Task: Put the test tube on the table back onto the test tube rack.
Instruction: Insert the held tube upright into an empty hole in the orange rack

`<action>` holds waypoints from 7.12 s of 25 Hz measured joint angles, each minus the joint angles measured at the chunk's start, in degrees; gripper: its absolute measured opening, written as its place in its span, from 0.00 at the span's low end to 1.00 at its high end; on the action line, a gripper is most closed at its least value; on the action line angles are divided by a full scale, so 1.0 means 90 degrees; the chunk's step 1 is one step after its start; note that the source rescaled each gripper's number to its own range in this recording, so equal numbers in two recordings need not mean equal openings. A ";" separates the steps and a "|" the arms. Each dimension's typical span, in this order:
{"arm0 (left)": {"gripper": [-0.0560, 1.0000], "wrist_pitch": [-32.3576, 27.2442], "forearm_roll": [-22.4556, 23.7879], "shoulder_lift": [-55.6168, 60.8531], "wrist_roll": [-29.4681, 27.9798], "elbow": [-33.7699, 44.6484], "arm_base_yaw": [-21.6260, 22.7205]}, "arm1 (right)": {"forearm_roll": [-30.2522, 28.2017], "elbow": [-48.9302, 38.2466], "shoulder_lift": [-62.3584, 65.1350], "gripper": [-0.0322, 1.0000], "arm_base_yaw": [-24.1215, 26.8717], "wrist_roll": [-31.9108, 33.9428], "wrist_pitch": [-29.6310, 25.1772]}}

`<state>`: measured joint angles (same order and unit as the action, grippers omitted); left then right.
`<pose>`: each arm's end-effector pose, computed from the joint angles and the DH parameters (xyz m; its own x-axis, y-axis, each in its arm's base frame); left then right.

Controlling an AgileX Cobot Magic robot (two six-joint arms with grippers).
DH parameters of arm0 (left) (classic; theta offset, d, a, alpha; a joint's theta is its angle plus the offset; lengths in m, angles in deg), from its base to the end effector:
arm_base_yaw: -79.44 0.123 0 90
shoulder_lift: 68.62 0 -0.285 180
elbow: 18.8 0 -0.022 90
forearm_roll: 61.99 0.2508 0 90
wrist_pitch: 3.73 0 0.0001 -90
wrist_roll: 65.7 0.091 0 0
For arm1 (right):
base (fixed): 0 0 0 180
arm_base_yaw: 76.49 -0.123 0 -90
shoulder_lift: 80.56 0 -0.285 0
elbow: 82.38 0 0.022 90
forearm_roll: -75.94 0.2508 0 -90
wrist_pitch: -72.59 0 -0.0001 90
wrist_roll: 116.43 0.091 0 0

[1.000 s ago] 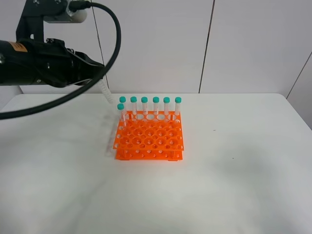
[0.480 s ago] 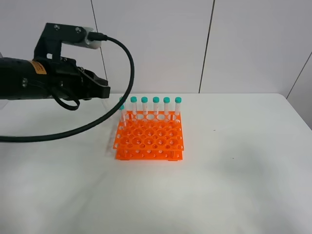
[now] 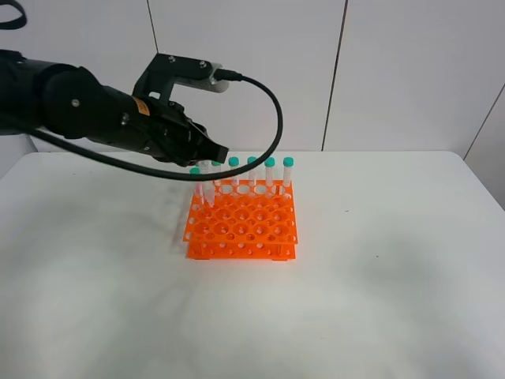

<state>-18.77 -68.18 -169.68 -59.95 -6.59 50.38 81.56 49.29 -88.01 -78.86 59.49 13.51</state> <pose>0.3179 -0.1796 0.2675 -0.5429 0.2971 -0.7855 0.5026 0.8643 -0.0205 -0.0056 0.0074 0.2812 -0.4156 -0.0378 -0.9088 -0.1261 0.9919 0.0164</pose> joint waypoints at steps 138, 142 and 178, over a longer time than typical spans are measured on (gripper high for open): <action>0.05 0.1549 -0.0305 -0.2331 0.0788 -0.0865 0.0377 | 0.0025 0.0000 0.0000 1.00 0.0000 0.0000 0.0000; 0.05 0.1592 -0.0310 -0.2331 0.0788 -0.0865 0.0377 | 0.0025 0.0000 0.0000 1.00 0.0000 0.0000 0.0000; 0.61 0.2351 -0.0331 -0.2274 0.0569 -0.0097 0.0377 | 0.0025 0.0000 0.0000 1.00 0.0000 0.0000 0.0000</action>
<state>2.38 -71.16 -190.14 -54.83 -7.46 53.77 81.78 49.29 -88.01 -78.86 59.49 13.51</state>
